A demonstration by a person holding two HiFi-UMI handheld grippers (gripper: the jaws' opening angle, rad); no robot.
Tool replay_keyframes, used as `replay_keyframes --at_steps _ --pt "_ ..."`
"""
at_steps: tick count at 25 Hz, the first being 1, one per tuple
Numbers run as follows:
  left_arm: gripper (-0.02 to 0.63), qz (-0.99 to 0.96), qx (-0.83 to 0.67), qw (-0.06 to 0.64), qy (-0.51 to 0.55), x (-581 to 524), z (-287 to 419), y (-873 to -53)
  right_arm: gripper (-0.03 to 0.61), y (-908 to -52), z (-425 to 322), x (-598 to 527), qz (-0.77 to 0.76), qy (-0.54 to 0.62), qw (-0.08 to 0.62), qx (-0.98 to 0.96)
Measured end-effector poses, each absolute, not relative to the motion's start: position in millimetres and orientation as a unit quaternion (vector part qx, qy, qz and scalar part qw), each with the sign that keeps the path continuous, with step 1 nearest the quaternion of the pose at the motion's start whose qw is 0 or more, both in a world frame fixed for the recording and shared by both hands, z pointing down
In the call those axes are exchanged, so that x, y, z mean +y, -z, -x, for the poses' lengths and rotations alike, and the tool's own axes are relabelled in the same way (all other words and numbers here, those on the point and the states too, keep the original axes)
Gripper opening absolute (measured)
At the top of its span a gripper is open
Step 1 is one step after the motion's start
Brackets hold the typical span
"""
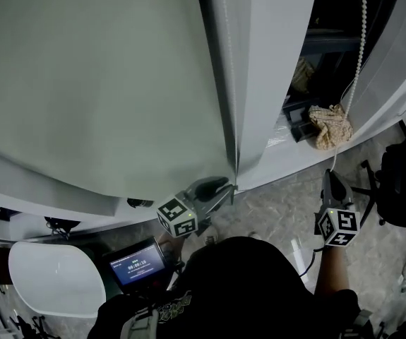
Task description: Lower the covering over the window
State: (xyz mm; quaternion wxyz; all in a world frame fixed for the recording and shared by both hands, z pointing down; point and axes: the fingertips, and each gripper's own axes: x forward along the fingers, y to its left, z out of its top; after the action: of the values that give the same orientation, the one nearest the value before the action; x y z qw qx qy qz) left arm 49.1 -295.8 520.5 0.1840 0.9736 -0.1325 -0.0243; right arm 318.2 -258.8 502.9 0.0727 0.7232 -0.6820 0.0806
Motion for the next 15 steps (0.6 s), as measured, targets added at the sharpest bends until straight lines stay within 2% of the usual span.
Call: replay_keyframes --at_steps 5,7,10,15 --pt "0.077 -0.966 -0.168 0.195 0.025 -287 -55 -530 0.006 -461 -361 -250 -0.739 -0.098 -0.066 -0.664" --pt "0.074 -0.961 -0.182 0.206 0.037 -281 -60 -533 0.006 -452 -363 -251 -0.718 -0.082 -0.068 -0.688" --pt "0.073 -0.954 -0.204 0.211 0.054 -266 -67 -536 0.006 -466 -303 -253 -0.618 -0.088 -0.03 -0.781" --pt "0.074 -0.948 -0.232 0.207 0.065 -229 -76 -527 0.008 -498 -218 -248 -0.487 -0.15 -0.028 -0.86"
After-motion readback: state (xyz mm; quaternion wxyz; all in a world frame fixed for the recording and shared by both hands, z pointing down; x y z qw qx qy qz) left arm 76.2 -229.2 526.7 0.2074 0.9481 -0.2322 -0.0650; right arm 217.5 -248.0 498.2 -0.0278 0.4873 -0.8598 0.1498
